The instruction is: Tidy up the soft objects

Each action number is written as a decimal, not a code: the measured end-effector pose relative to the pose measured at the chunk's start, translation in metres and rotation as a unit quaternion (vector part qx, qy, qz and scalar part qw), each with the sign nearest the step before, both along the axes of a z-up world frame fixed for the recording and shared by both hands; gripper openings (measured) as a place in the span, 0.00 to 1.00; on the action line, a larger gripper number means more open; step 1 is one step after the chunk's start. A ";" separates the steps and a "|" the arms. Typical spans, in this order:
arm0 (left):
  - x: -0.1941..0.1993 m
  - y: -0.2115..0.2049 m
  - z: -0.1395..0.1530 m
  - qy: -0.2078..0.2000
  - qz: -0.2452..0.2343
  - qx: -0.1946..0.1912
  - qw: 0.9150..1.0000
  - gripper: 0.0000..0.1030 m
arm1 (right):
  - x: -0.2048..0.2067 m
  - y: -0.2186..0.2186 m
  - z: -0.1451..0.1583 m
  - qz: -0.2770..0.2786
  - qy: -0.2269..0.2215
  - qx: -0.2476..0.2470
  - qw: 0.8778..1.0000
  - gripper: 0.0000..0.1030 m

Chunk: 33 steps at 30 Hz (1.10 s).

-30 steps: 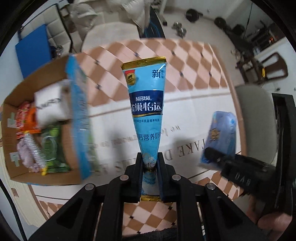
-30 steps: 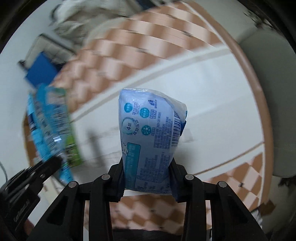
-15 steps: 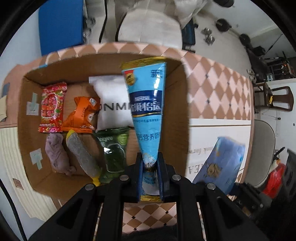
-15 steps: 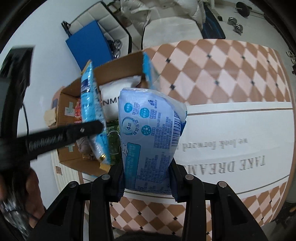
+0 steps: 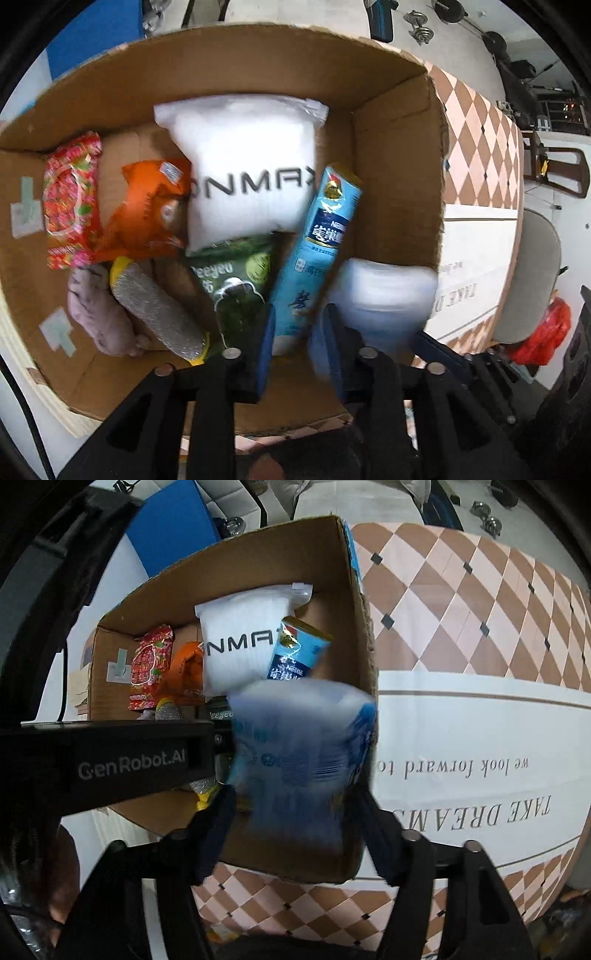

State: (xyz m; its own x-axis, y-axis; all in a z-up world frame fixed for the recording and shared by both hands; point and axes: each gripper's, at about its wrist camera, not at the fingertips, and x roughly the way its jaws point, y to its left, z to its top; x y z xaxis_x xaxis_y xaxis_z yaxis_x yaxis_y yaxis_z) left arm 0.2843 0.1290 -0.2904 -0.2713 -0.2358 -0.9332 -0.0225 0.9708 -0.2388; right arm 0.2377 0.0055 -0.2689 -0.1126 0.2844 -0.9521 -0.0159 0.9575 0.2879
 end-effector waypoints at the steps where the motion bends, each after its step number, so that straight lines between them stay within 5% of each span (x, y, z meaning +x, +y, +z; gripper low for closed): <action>1: 0.000 0.002 0.001 -0.003 0.002 0.001 1.000 0.30 | 0.001 0.000 0.002 0.000 -0.002 -0.005 1.000 0.69; 13: -0.038 0.034 0.048 -0.097 0.006 0.055 0.994 0.38 | -0.016 0.003 0.032 0.015 -0.044 -0.066 0.997 0.74; 23: -0.100 0.063 0.084 -0.200 0.047 0.124 0.971 0.39 | -0.050 0.005 0.056 0.017 -0.092 -0.082 0.992 0.74; 25: -0.104 0.065 0.090 -0.211 0.051 0.130 0.967 0.55 | -0.055 0.006 0.062 0.018 -0.100 -0.085 0.991 0.76; 28: -0.114 0.070 0.101 -0.237 0.058 0.152 0.958 0.89 | -0.061 0.007 0.070 0.014 -0.118 -0.088 0.989 0.96; 33: -0.121 0.077 0.112 -0.252 0.074 0.156 0.952 0.92 | -0.065 0.009 0.082 0.010 -0.141 -0.100 0.985 1.00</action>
